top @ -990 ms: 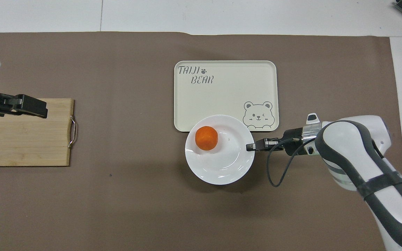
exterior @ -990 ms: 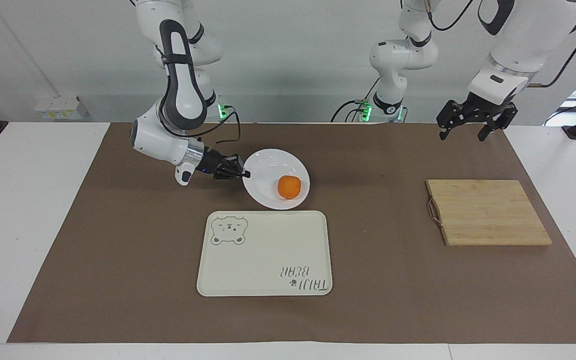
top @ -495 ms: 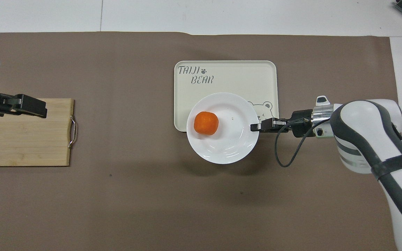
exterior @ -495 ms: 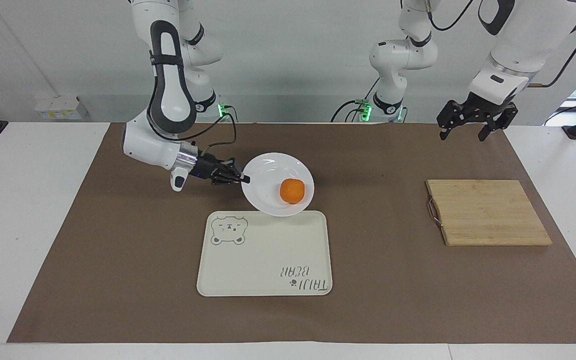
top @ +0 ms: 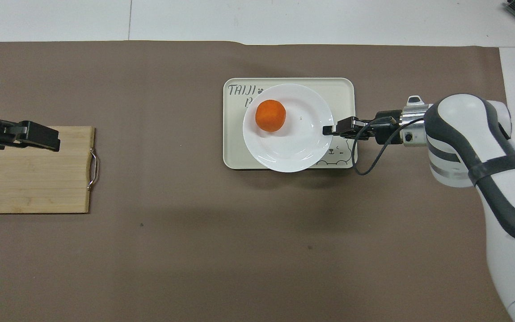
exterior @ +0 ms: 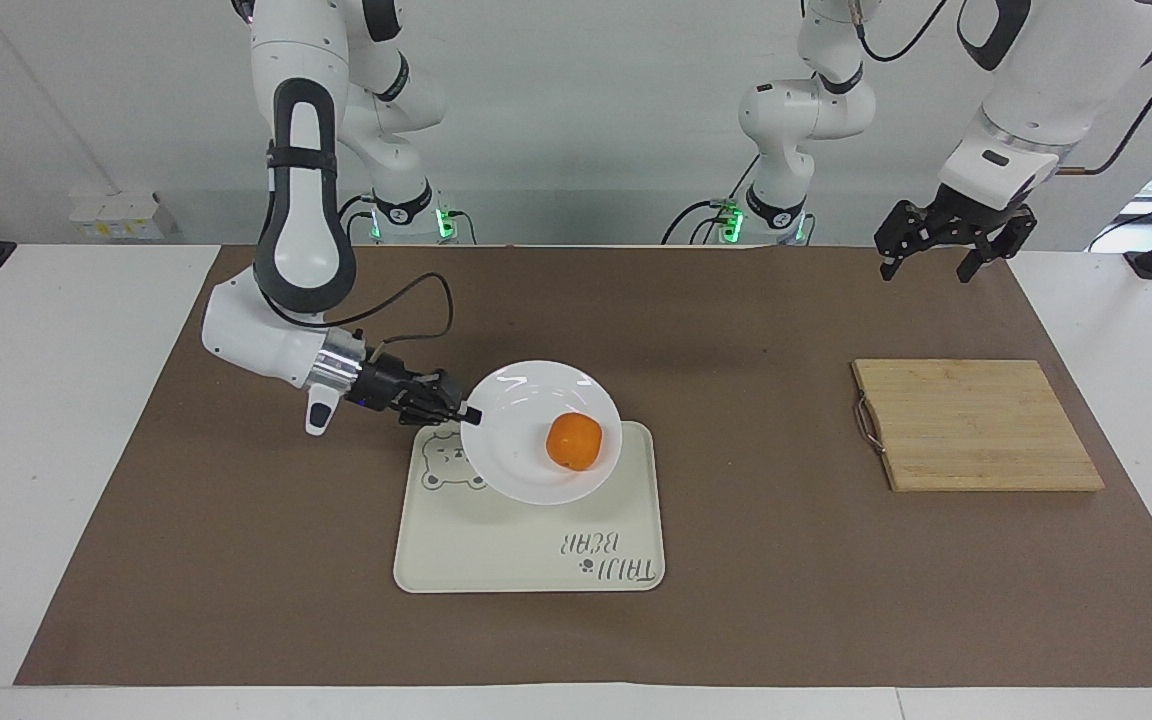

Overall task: Place orange and plate with both arms
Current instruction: 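Carry the plate with the right gripper onto the bear tray, then lower the plate onto the tray and open the right gripper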

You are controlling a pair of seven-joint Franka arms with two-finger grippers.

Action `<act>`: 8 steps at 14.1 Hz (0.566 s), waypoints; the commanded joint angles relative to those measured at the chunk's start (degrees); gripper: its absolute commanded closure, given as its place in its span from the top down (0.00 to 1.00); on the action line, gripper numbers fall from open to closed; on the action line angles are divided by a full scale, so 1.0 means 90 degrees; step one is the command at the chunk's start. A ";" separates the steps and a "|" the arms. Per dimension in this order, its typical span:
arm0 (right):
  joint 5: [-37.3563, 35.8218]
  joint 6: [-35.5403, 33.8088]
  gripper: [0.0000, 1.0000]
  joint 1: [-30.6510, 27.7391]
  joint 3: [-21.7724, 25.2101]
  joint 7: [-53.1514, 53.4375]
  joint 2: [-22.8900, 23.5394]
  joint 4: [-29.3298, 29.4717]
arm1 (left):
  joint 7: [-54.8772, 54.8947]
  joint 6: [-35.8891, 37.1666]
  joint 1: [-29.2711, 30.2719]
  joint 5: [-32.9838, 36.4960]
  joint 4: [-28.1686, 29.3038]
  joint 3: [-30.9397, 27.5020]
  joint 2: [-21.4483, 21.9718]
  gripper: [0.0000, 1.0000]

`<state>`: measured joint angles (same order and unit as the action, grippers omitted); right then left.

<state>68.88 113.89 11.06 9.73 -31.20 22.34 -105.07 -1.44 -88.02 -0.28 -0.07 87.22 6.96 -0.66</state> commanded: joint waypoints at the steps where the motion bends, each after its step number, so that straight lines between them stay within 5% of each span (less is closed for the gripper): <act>1: 0.0180 -0.0116 0.00 -0.0086 -0.0007 -0.0147 0.0262 0.0385 | 0.0072 0.0034 0.0099 0.0105 0.0045 0.0056 0.0083 1.00; 8: 0.0111 -0.0076 0.00 -0.0174 -0.0007 -0.0479 0.0780 0.0610 | 0.0053 0.0112 0.0089 0.0164 0.0094 0.0076 0.0181 1.00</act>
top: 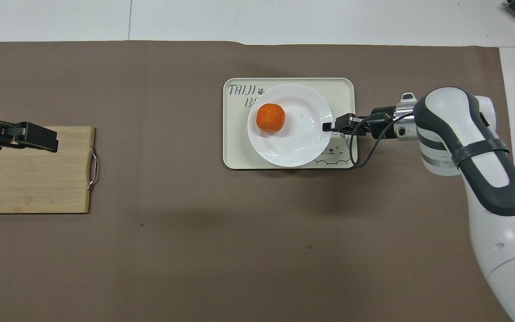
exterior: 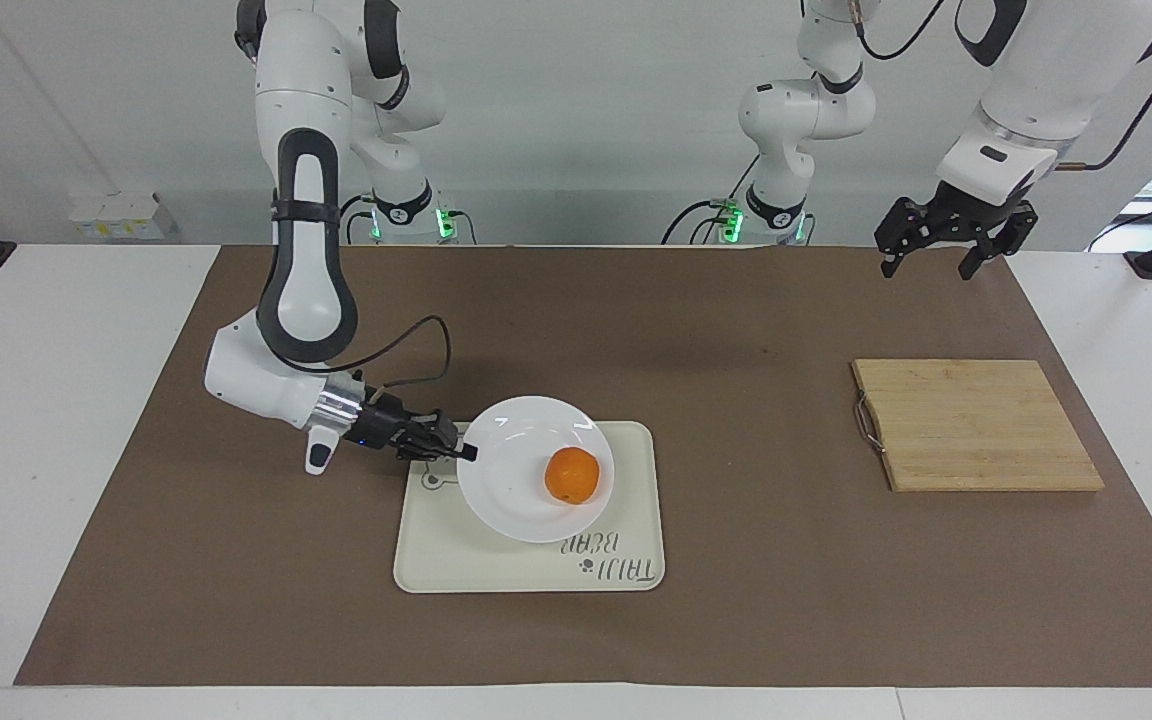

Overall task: Place orange and plate with both arms
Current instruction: 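Lower the plate onto the tray and open the right gripper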

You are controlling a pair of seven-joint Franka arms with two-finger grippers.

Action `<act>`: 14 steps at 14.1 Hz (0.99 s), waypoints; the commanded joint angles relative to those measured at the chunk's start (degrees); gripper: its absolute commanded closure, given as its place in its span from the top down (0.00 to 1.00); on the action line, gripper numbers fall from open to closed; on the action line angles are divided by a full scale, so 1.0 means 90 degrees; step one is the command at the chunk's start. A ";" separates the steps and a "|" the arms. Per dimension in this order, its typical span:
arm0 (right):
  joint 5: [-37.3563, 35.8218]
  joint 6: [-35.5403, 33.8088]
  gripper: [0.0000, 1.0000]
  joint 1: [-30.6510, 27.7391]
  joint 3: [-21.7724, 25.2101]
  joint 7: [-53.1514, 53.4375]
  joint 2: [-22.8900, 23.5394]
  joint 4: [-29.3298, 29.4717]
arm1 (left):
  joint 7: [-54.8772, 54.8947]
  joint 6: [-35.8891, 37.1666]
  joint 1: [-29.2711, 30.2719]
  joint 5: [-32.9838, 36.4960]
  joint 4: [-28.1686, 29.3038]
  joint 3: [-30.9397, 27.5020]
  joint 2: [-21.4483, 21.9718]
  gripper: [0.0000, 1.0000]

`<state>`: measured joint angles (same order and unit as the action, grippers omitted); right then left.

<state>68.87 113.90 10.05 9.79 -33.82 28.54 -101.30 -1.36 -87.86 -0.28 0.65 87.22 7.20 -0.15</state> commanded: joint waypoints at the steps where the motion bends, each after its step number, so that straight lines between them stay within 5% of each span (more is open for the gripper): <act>1: 0.0092 -0.0068 0.00 -0.0004 -0.0014 -0.0207 0.0091 0.0181 | 0.0043 0.0075 0.0089 0.0084 0.0084 0.0049 0.0124 1.00; 13: -0.0055 0.0400 0.00 0.0075 -0.0014 -0.0500 0.0257 0.0142 | 0.0004 0.0016 0.0109 0.0074 0.0075 0.0030 0.0114 1.00; 14: -0.0113 0.0420 0.29 0.0085 -0.0004 -0.0480 0.0257 0.0152 | 0.0004 0.0016 0.0099 0.0074 0.0074 0.0030 0.0114 1.00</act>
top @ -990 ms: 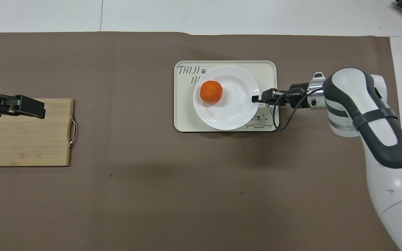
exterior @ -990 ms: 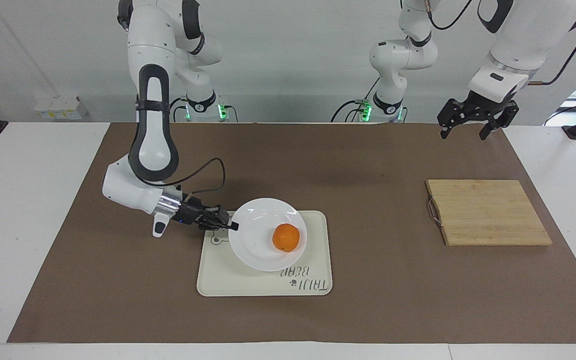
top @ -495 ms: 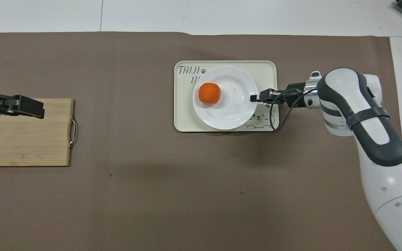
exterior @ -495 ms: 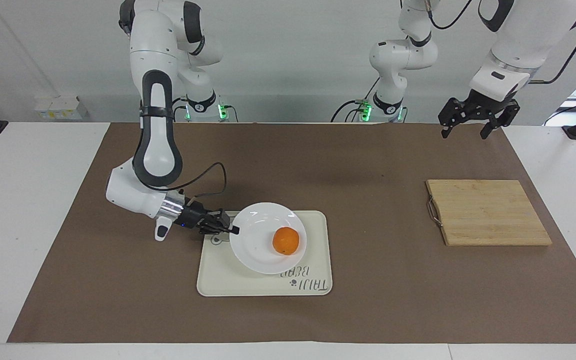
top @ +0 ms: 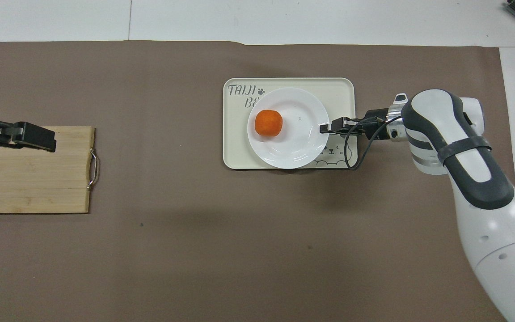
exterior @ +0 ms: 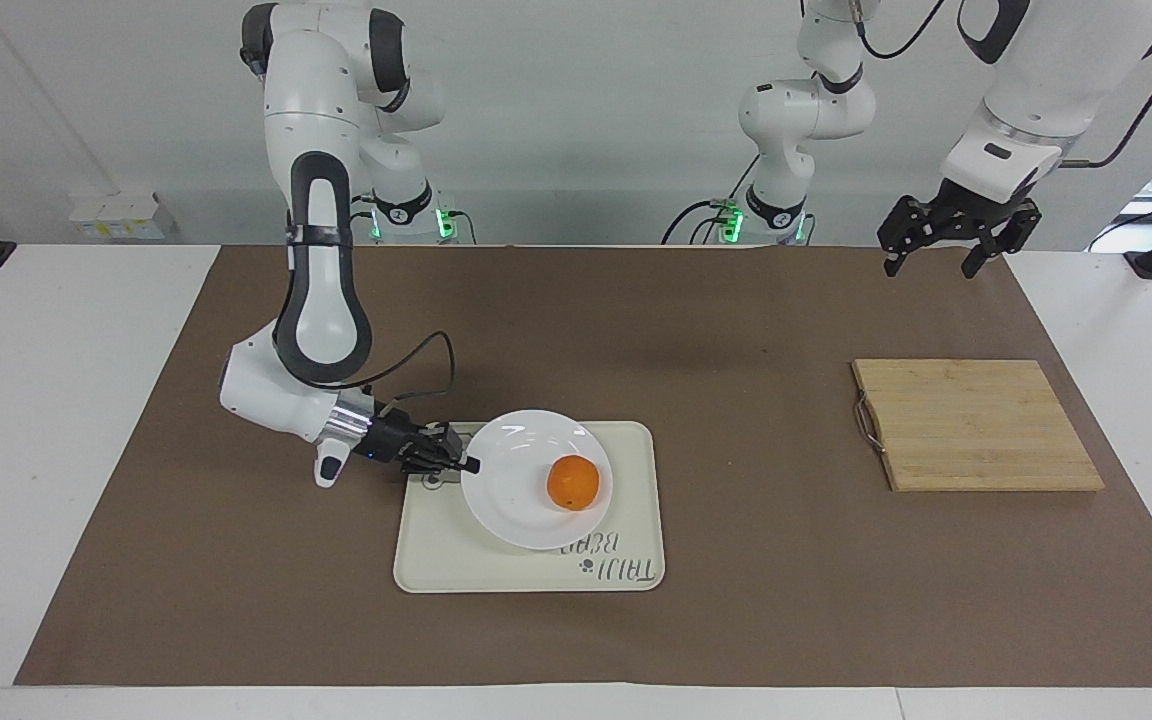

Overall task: Place orange and plate with both arms
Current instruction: 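Lower the plate onto the tray and open the right gripper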

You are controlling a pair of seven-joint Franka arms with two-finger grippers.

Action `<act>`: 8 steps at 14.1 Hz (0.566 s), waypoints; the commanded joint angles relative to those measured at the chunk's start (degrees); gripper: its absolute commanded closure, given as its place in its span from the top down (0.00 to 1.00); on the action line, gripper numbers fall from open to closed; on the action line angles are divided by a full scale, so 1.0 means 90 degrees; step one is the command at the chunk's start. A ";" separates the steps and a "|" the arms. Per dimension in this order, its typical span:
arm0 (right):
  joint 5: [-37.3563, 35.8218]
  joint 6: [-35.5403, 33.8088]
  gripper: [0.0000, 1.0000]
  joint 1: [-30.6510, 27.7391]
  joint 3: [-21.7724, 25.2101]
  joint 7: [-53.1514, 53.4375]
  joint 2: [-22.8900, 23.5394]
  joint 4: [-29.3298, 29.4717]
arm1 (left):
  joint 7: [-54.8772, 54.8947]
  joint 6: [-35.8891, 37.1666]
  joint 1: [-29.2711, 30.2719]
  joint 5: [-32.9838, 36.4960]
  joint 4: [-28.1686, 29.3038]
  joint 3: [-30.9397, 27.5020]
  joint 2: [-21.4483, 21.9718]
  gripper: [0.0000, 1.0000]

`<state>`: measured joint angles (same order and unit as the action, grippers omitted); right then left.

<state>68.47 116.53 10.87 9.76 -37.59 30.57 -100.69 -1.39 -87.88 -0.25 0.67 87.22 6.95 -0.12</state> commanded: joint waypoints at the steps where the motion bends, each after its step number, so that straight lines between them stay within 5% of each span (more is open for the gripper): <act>1: -0.0213 0.0128 0.99 0.0023 -0.0010 -0.0071 0.0031 0.0093 | 0.0008 0.0018 0.0096 0.0072 0.0084 0.0058 0.0111 1.00; 8: -0.1258 0.0265 1.00 0.0023 0.0078 0.0124 -0.0388 0.0133 | 0.0008 0.0018 0.0096 0.0072 0.0074 0.0058 0.0111 1.00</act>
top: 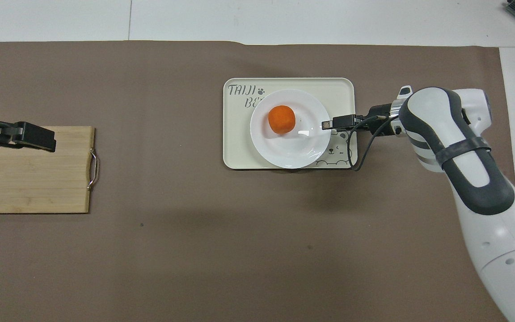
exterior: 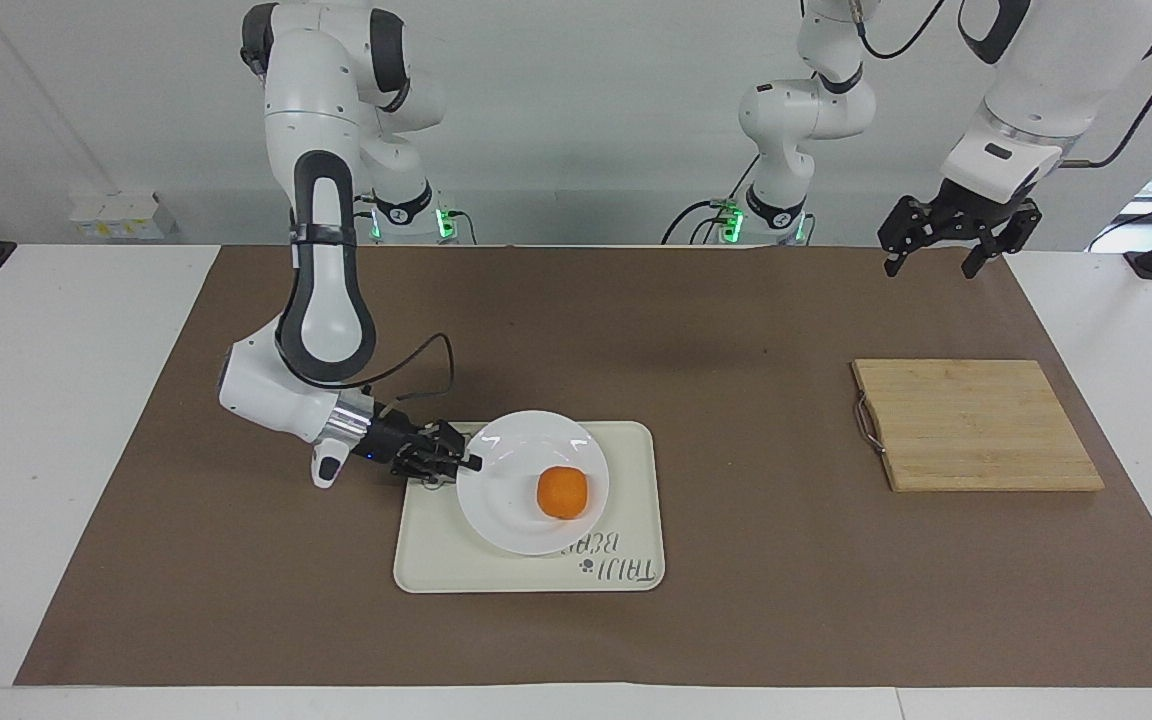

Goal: Place orange and plate with both arms

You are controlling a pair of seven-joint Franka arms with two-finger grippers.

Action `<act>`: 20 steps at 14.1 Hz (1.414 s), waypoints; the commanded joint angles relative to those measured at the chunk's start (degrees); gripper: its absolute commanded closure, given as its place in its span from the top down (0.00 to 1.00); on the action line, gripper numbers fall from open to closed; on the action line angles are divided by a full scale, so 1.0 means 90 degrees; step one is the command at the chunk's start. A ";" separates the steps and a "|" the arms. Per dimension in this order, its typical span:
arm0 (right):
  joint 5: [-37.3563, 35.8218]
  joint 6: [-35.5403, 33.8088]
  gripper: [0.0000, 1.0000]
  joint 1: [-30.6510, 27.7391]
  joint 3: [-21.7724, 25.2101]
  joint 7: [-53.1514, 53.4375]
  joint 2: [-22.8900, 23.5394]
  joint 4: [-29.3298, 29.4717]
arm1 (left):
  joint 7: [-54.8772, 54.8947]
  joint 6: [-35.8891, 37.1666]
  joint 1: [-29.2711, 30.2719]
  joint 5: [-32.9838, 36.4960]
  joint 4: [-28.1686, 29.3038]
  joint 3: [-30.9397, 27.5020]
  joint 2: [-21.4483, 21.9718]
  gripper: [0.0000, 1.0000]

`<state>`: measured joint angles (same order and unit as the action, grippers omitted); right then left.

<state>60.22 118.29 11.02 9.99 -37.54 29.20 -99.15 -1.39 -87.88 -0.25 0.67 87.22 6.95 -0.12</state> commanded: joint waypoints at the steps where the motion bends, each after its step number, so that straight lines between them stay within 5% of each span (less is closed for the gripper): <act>1: -0.0537 0.0108 1.00 -0.0014 0.0062 0.0167 -0.0353 -0.0038 | 0.0008 0.0018 0.0096 0.0072 0.0084 0.0058 0.0111 1.00; 4: -0.2240 0.0762 1.00 0.0064 0.0082 0.1168 -0.0879 -0.0038 | 0.0008 0.0018 0.0106 0.0072 0.0084 0.0058 0.0111 1.00; 9: -0.4686 0.0647 1.00 0.0172 0.0062 0.2977 -0.1534 0.0069 | 0.0008 0.0018 0.0096 0.0073 0.0084 0.0058 0.0111 1.00; 14: -0.5177 -0.0445 1.00 -0.0111 0.0170 0.3301 -0.2266 0.0069 | 0.0008 0.0018 0.0096 0.0072 0.0074 0.0058 0.0111 1.00; 20: -0.5705 -0.1989 1.00 -0.0151 0.0228 0.5000 -0.3117 0.0060 | 0.0008 0.0018 0.0096 0.0072 0.0074 0.0058 0.0111 1.00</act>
<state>10.69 102.78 9.75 12.47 3.25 3.42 -97.64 -1.39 -87.88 -0.25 0.67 87.22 6.94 -0.12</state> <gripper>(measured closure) 0.000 0.000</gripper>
